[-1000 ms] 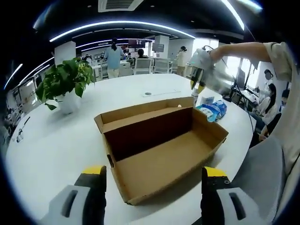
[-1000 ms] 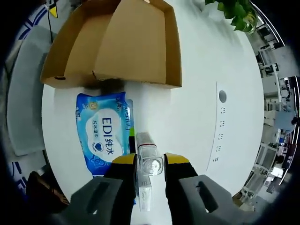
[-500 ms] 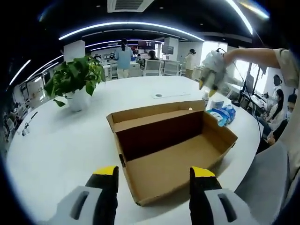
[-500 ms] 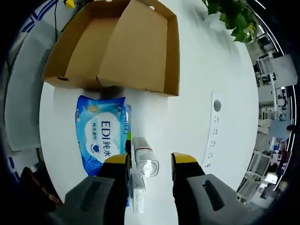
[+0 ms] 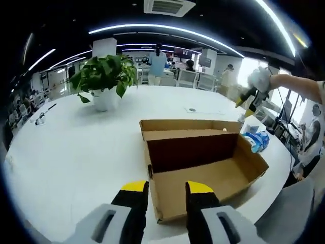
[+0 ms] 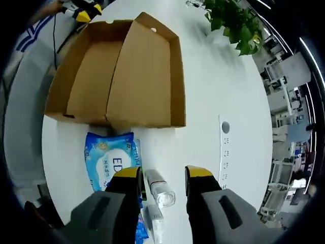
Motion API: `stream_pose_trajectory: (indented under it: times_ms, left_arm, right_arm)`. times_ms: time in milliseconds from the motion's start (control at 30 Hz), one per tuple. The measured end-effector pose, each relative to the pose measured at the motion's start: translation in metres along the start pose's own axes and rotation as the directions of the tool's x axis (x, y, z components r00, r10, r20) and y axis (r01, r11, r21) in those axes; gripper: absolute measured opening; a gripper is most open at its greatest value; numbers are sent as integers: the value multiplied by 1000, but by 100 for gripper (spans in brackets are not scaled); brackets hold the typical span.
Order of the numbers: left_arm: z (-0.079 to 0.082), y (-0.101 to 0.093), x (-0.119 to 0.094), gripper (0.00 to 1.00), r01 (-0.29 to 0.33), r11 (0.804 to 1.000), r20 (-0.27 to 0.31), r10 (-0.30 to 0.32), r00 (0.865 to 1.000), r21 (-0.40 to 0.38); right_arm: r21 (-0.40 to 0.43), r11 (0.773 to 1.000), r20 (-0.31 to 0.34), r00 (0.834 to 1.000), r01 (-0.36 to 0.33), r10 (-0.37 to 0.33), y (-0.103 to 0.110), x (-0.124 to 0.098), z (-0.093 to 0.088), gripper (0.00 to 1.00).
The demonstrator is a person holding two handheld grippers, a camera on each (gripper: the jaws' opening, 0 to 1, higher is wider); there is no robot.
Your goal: Operate the shoe box by opening the lid, removing the specified soft item, and placing it in the target area until the item is outside and the box remains undamaged.
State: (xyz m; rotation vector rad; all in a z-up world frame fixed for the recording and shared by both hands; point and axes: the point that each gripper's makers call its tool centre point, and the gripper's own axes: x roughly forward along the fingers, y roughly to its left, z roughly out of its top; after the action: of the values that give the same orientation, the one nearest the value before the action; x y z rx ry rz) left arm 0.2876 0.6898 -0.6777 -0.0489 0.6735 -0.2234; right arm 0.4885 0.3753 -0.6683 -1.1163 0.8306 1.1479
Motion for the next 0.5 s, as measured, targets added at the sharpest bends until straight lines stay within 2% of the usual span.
stream_pose_trajectory:
  times_ms: [100,200,300,400,433,467,500]
  left_arm:
    - [-6,2,1,25,-13,1000,-19,13,1000,1]
    - [-10,3,2,23,-18,1000,-33,18,999,-11]
    - [-16,5,3,20,-27,1000,-52,26,998,-12]
    - [-20,8,5,18,-35,998,-64,32,997,-46]
    - [-22,9,5,18,-40,998,-67,37,997,-52]
    - [-24,10,6,18,-45,997,-71,41,997,-56]
    - [-25,10,7,18,-48,997,-74,43,996,-57]
  right_arm:
    - [90,996,78,997,-13,6,1,3,20,30]
    - [163,987,120,993,-9,-11,-2,7,33,30]
    - [260,965,152,988,-23,-18,-6,12,41,31]
    - [408,911,192,981,-56,-26,-11,19,47,31]
    - [463,884,197,980,-67,-28,-13,23,47,31]
    - [503,861,201,979,-75,-33,-13,26,48,30]
    - [522,849,202,979,-79,-33,-13,29,47,30]
